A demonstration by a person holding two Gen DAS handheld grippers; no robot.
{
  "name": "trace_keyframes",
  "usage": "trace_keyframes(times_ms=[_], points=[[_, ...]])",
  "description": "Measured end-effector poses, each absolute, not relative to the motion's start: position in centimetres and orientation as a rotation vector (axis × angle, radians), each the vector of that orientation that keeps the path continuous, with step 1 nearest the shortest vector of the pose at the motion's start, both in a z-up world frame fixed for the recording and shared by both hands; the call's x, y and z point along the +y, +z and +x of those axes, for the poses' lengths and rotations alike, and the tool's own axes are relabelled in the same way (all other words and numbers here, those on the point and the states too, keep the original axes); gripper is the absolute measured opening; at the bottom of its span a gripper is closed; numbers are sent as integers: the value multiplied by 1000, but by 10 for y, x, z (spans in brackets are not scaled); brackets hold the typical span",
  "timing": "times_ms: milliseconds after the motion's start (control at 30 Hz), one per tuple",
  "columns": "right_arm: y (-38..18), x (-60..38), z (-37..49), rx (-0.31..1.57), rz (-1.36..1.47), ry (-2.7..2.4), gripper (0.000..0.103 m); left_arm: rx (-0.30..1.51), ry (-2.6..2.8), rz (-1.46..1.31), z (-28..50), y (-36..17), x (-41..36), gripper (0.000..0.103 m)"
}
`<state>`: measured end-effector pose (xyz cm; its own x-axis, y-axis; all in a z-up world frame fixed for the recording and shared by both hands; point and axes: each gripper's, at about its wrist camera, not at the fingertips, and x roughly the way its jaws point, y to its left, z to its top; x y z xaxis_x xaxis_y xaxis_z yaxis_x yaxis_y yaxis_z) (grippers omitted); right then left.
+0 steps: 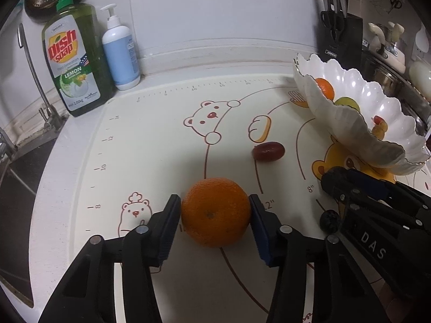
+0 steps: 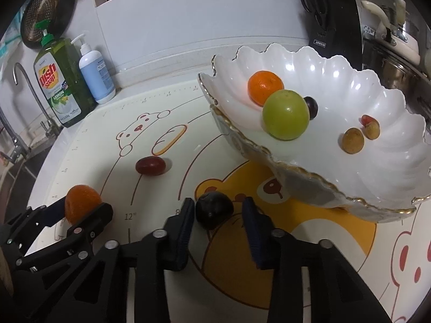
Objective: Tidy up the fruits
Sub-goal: 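Grasp the large orange with the left tool while the right tool grasps a dark plum, then carry the orange and dark plum over the white bowl with both tools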
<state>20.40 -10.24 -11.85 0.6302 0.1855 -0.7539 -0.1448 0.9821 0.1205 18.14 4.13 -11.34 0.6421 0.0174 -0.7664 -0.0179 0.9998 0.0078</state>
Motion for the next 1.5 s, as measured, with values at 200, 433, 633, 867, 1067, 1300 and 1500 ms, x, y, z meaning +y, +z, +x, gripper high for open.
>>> trace_keyframes(times_ms=[200, 433, 633, 867, 1067, 1300, 1500], points=[[-119, -99, 204, 865, 39, 196, 28, 873, 13, 0, 181, -112, 41, 47], [-114, -102, 198, 847, 40, 190, 28, 873, 23, 1, 178, -110, 42, 46], [-105, -105, 188, 829, 48, 193, 28, 851, 21, 8, 171, -99, 41, 46], [-88, -114, 173, 792, 62, 190, 28, 815, 4, 23, 162, -81, 32, 46], [-74, -128, 162, 762, 77, 174, 28, 791, -25, 39, 157, -67, 16, 46], [-59, -150, 154, 730, 97, 144, 28, 766, -63, 55, 155, -50, -4, 46], [-44, -168, 150, 701, 107, 113, 28, 733, -95, 72, 158, -33, -25, 46]])
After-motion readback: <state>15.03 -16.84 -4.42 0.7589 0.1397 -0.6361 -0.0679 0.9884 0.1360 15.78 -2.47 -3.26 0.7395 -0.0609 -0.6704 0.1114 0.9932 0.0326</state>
